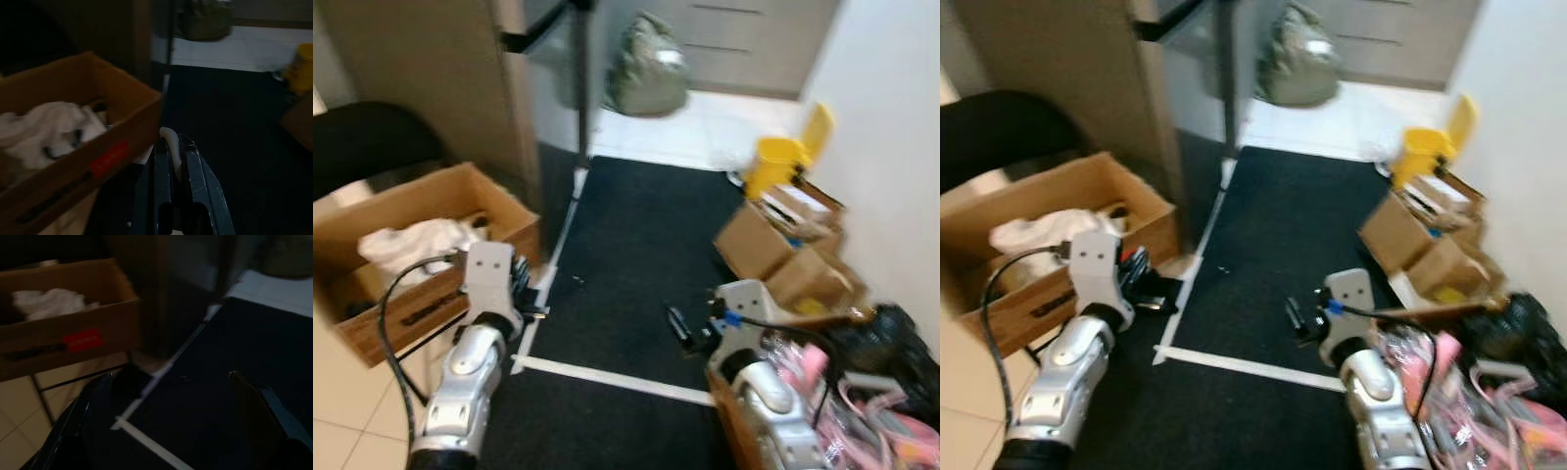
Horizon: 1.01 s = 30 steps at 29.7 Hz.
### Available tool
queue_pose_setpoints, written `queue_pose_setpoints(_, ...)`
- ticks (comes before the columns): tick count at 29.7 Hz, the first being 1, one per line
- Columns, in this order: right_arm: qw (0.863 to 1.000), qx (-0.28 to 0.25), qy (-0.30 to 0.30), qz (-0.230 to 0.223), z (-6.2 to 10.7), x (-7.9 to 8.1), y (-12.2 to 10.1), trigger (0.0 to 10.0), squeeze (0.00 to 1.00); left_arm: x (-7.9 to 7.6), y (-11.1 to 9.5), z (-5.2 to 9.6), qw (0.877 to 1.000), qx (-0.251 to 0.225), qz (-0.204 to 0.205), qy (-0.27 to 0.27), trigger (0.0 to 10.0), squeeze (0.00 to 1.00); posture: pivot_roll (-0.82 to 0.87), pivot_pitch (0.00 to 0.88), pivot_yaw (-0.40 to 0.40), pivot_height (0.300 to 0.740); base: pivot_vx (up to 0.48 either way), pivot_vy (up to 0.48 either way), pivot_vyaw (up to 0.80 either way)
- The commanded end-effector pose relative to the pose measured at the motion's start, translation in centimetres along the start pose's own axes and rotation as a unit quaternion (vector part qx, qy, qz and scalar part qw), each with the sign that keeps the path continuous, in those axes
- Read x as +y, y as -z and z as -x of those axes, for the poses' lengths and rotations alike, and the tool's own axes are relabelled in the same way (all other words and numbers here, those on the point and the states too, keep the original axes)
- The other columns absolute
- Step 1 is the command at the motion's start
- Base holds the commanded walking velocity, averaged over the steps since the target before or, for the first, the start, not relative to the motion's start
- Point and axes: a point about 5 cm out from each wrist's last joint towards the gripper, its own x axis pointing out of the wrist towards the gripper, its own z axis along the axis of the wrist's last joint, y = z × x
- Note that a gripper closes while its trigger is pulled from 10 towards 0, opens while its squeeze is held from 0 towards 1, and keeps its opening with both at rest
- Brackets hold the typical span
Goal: Picking trash to rubbish bin
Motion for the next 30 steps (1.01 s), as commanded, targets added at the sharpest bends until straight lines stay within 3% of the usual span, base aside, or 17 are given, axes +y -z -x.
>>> queue_pose_setpoints(1, 1.000, 0.011, 0.015, 0.005, 0.56, -0.86, 0.45, 10.0, 0.00, -0.49, 0.38, 0.09, 1.000, 0.010, 0.000, 0.009, 10.0, 0.00, -0.02, 0.104, -0.040, 0.740, 0.262, 0.000, 0.80)
queue_pose_setpoints(8, 1.000, 0.012, 0.014, 0.006, 0.56, -0.86, 0.47, 10.0, 0.00, -0.49, 0.41, 0.12, 1.000, 0.010, 0.001, 0.007, 10.0, 0.00, -0.01, 0.107, -0.042, 0.740, 0.261, 0.000, 0.80)
queue_pose_setpoints(30, 1.000, 0.009, 0.019, -0.001, 0.44, -0.85, 0.48, 10.0, 0.00, -0.48, 0.30, 0.00, 1.000, 0.010, 0.001, 0.009, 10.0, 0.00, -0.01, 0.107, -0.040, 0.740, 0.261, 0.000, 0.00)
